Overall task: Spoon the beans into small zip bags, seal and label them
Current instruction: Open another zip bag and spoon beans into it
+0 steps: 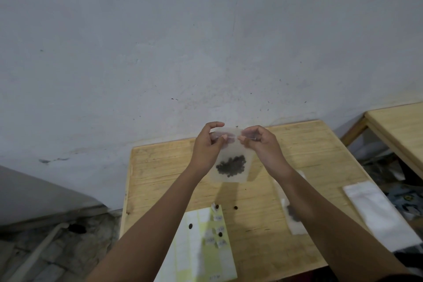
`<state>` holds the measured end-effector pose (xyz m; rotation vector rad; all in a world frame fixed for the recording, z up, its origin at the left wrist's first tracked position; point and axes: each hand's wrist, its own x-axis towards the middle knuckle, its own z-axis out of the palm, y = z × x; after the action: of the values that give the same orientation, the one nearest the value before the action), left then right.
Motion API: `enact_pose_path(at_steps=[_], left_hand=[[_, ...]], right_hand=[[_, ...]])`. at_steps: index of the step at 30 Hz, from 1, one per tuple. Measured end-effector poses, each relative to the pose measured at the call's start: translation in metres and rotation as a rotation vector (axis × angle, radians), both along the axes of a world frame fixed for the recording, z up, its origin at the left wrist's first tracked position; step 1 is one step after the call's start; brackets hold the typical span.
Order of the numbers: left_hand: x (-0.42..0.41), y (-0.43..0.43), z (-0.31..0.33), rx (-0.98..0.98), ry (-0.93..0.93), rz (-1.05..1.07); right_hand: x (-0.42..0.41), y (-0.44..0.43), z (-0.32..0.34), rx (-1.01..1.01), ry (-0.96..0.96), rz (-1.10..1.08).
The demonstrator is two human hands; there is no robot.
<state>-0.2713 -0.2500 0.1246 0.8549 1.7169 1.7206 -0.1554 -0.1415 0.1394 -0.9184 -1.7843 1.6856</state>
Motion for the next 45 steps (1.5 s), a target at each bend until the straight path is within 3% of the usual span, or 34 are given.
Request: enact_pose_path(at_steps=[7, 14, 29, 34, 40, 45], left_hand=[[0.004, 0.001, 0.005, -0.002, -0.001, 0.006], [0.013, 0.007, 0.005, 0.087, -0.136, 0.05], [0.086, 0.068, 0.008, 0.022, -0.077, 0.091], [0.116, 0.09, -0.01, -0.049, -0.121, 0.157], [0.154, 0.111, -0.059, -0.185, -0.161, 0.274], [0.18, 0.115, -0.098, -0.325, -0.188, 0.274]], right_hand=[[0.009, 0.003, 0.004, -0.027, 0.034, -0.012], [0.022, 0.019, 0.004, -0.141, 0.075, 0.05], [0.071, 0.087, 0.016, -0.263, 0.172, -0.024], [0.098, 0.107, 0.005, -0.27, 0.094, -0.077], [0.146, 0.125, -0.058, -0.061, -0.319, 0.054], [0.174, 0.132, -0.1, 0.005, -0.477, 0.113]])
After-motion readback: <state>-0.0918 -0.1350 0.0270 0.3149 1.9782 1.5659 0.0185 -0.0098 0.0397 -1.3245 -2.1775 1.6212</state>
